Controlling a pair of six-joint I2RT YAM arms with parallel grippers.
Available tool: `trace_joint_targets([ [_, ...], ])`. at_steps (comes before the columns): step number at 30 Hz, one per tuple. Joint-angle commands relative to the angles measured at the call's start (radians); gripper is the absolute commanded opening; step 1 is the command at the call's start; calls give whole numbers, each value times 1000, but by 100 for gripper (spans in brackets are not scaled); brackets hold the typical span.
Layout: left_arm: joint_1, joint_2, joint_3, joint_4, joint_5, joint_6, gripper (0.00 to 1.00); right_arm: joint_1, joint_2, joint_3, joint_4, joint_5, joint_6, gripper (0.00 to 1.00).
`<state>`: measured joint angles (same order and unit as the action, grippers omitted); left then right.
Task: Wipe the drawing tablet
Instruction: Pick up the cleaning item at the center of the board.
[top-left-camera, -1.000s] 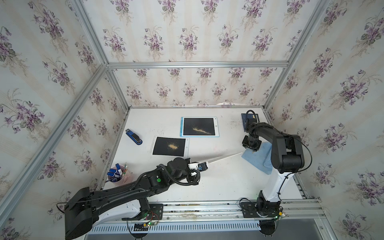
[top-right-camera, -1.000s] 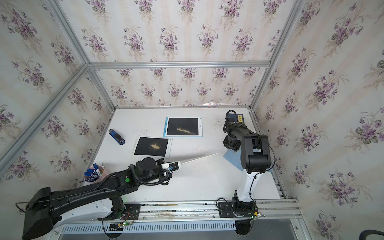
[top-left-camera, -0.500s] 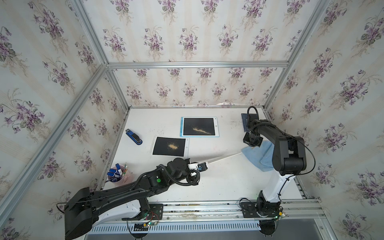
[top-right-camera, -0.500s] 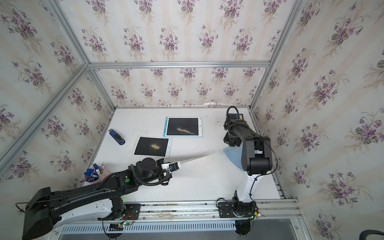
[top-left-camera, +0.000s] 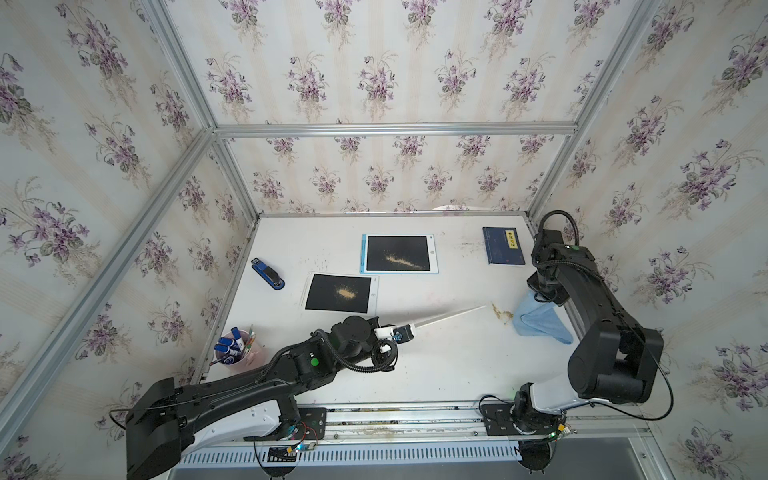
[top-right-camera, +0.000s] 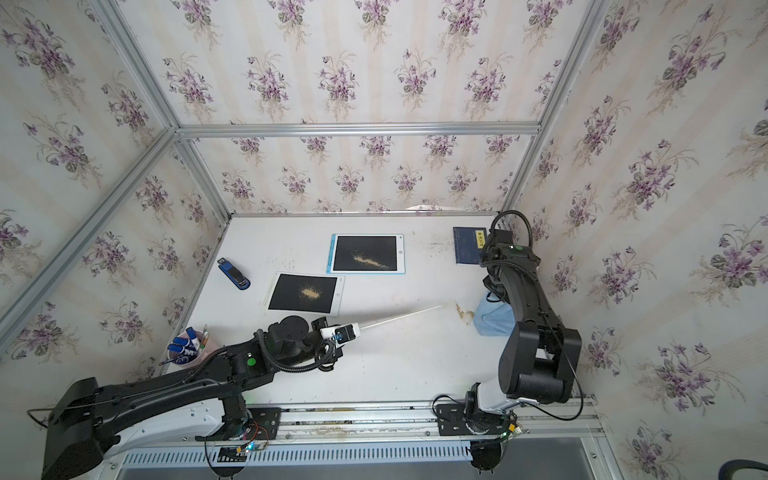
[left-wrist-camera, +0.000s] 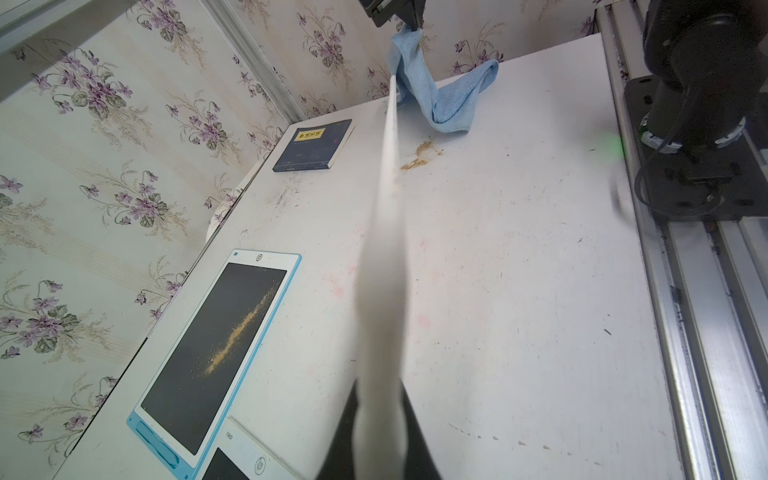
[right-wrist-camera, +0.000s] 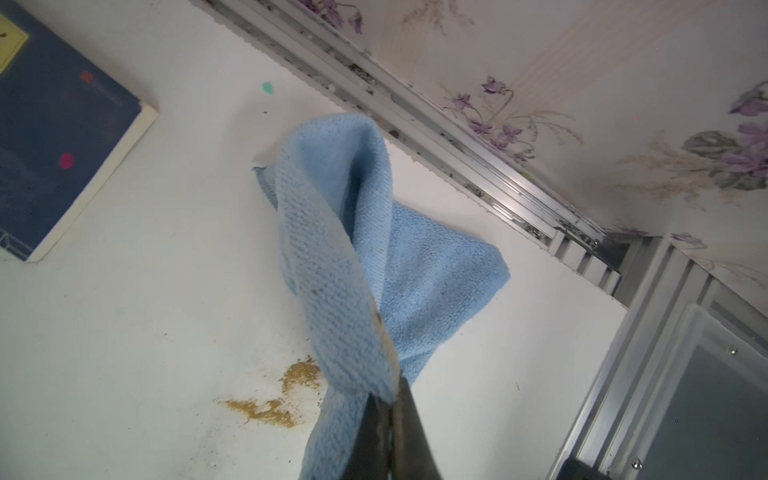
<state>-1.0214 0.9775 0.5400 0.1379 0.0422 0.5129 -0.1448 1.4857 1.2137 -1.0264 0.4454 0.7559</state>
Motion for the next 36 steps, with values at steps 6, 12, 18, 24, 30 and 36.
trace_joint_targets([
  [6, 0, -22, -4, 63, 12, -19, 0, -36, -86, -116, -47, 55, 91, 5],
  [12, -1, -30, -9, 64, 8, -23, 0, -43, -94, -236, 9, -1, 94, 11],
  [18, -2, -26, -12, 67, -3, -20, 0, -43, -84, -214, 37, 14, 49, 69],
  [24, -1, 3, -15, 92, -18, -23, 0, -44, -89, -192, 109, 28, -17, 83],
  [30, 0, 20, -9, 108, 1, -74, 0, -43, 4, -260, 204, 31, -18, 91],
  [36, 0, -16, 15, 49, -11, -109, 0, -45, 53, -341, 310, 25, -23, 98],
])
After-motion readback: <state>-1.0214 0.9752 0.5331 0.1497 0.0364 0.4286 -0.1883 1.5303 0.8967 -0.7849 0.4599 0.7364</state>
